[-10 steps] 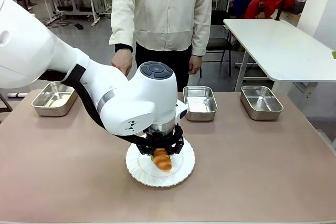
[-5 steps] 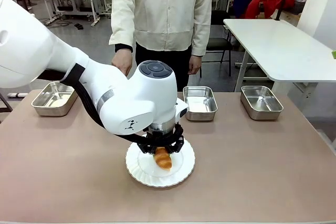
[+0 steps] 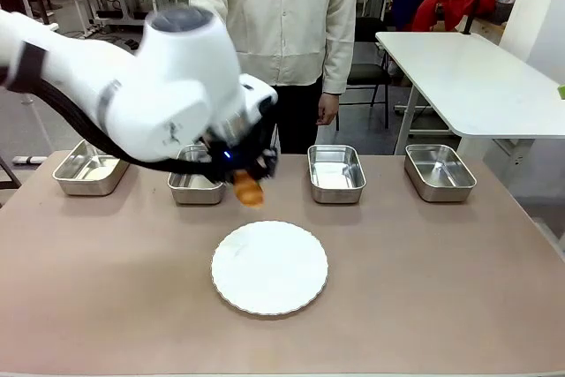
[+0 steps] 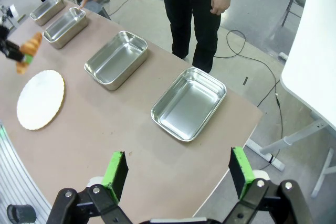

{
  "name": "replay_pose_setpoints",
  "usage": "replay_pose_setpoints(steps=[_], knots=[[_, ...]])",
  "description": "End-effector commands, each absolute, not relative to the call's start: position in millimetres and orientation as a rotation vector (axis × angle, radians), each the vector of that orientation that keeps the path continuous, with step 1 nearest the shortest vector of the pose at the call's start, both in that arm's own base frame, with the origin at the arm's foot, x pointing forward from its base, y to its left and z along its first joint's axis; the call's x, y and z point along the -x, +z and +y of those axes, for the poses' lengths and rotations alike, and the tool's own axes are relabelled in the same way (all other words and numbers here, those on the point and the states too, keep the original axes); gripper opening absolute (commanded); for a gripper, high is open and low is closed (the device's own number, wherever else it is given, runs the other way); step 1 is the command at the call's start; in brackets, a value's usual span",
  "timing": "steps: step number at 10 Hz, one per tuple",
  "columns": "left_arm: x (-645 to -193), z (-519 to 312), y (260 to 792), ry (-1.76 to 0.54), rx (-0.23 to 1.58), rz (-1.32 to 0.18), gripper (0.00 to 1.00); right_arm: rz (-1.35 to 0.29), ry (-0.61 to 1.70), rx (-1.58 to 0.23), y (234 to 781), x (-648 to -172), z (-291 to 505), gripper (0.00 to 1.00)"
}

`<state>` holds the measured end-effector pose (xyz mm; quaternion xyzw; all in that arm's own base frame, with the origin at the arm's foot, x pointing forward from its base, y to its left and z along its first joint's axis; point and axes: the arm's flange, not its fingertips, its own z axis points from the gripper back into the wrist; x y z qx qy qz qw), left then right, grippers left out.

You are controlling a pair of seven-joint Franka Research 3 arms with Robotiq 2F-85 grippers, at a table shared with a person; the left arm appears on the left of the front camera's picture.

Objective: Place the bread in the container.
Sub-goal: Place the Butter Roll into the Airtight Container indicated by the human.

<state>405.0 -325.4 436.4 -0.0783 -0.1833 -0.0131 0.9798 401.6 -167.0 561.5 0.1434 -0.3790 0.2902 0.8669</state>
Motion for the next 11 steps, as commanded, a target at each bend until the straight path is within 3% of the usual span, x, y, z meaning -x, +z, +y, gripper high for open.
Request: replay_pose_setpoints(steps=[1,6,11], knots=[[-434,-293,458,-0.12,0.179,-0.336,0.42,-0.82,0.612,-0.318,562,-403,-168,1.0],[-548,-243,432,-0.155,0.143,-0.289,0.42,-0.82,0.612,-0.318,562,-403,-168,1.0],[-581,-235,377,-0.193,0.092,-0.237,0.42,-0.82,0.612,-0.318,562,-403,-168,1.0]])
